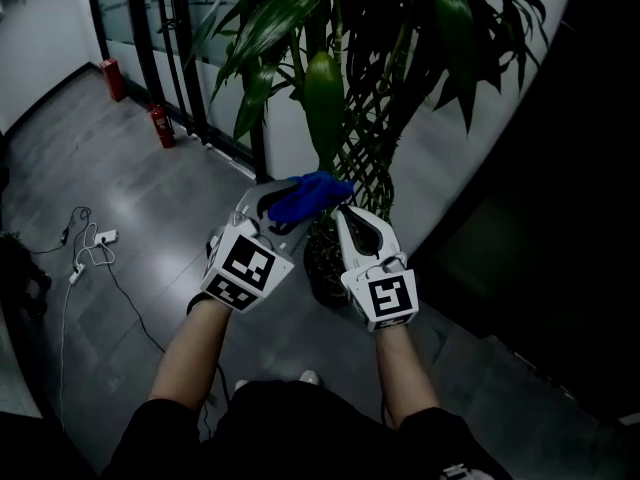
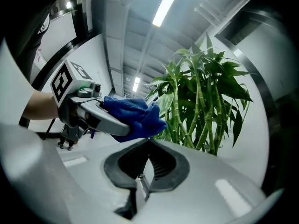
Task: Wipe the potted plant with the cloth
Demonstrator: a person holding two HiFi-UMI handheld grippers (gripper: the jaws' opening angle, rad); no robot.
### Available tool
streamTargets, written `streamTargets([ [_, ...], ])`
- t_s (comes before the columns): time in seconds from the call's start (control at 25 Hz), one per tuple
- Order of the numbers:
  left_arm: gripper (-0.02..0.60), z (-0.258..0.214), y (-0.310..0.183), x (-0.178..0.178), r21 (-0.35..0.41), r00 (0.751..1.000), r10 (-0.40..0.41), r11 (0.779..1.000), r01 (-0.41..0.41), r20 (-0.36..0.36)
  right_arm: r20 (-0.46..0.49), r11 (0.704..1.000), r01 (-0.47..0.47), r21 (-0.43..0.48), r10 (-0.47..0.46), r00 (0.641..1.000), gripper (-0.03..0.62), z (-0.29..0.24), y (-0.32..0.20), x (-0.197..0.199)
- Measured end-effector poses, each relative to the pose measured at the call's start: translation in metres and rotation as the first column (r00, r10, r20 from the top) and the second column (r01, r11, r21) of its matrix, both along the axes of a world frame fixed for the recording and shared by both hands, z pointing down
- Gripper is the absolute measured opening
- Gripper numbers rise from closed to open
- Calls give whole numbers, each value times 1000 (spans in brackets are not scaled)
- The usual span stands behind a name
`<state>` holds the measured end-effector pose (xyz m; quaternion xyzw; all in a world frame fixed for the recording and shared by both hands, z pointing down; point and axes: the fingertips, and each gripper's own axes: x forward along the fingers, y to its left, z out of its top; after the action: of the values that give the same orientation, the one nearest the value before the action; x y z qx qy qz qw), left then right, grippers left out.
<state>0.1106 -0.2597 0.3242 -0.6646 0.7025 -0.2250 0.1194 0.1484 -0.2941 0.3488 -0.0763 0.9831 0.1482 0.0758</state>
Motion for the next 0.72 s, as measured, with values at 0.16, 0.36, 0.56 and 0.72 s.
streamTargets([
  [0.16,153,5,28,-14,139,979,55,990,-28,-198,-8,999,-42,-21,41,999,3,6,11,6],
  [0.36,153,21,63,-22,244,903,127,969,-26,-410,-17,989,-113,-99,112,994,3,18,20,20],
  [0.56,153,37,143,-58,262,880,131,965,-8,-456,-46,970,-183,-159,177,983,3,36,63,23],
  [0.72,153,39,200,-94,301,851,126,953,39,-510,-32,955,-222,-199,220,975,3,39,104,19],
])
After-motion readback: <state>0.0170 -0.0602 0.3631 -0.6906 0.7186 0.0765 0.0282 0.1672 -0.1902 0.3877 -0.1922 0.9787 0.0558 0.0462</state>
